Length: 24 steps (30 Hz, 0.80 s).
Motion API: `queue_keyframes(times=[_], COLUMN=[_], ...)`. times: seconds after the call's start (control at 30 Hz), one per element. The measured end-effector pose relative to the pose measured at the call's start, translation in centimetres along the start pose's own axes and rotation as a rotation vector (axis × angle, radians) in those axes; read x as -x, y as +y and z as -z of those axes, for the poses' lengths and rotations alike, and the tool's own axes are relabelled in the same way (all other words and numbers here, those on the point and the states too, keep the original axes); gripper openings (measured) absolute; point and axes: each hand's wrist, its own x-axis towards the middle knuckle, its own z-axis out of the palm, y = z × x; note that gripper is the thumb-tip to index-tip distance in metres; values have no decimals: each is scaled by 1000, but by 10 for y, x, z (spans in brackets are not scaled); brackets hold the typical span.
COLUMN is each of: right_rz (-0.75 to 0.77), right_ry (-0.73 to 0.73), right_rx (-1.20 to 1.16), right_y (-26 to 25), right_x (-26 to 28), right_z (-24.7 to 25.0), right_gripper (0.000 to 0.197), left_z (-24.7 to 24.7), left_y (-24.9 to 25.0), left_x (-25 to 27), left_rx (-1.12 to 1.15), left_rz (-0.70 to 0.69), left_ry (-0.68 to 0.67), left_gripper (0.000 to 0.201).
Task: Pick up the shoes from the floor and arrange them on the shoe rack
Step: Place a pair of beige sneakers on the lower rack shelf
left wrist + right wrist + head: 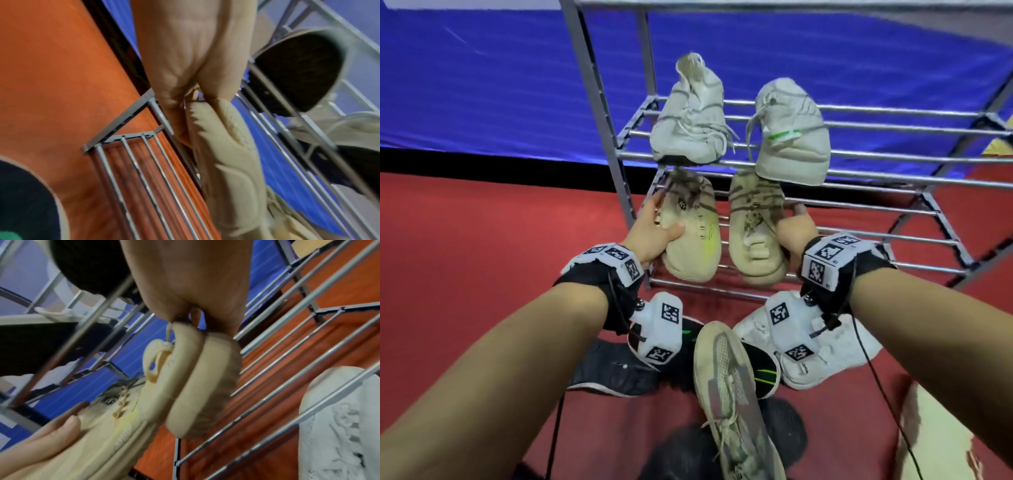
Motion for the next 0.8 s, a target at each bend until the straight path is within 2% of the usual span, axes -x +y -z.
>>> queue_keyframes(times=[0.1, 0.2, 0.27, 0.33, 0.4, 0.47, 0.57, 0.63, 0.7, 0.8], right_rz=[21, -6, -28, -48, -55, -37, -50, -44, -38, 40], right_ry=[127, 130, 89, 70, 88, 112, 160, 166, 110, 114], right_rx=[-26, -82, -39, -7, -12, -38, -51, -54, -78, -77], right_y=[24, 35, 40, 53, 57, 47, 53, 54, 57, 58], right_x=[-23, -30, -30, -42, -37, -7, 6, 15, 20, 23], right_z=[-4, -8, -10, -12, -11, -9, -6, -9, -14, -16], right_gripper=[39, 37, 38, 58, 72, 63, 52, 53, 55, 47], left_z=[4, 0, -4, -6, -4, 0, 5, 6, 3, 6], left_y=[-31, -30, -36, -37, -41, -42, -43, -43, -41, -33], left_x=[-17, -14, -18, -14, -10, 0, 17, 24, 25, 21], left_rx=[62, 179, 274, 388, 443, 410, 292, 295, 299, 345], left_rz=[48, 80, 127, 198, 265, 335, 409, 388, 330, 256], left_ry=[37, 80, 140, 182, 126, 30, -200, -218, -150, -133], left_gripper=[92, 74, 66, 72, 82, 64, 32, 42, 56, 62])
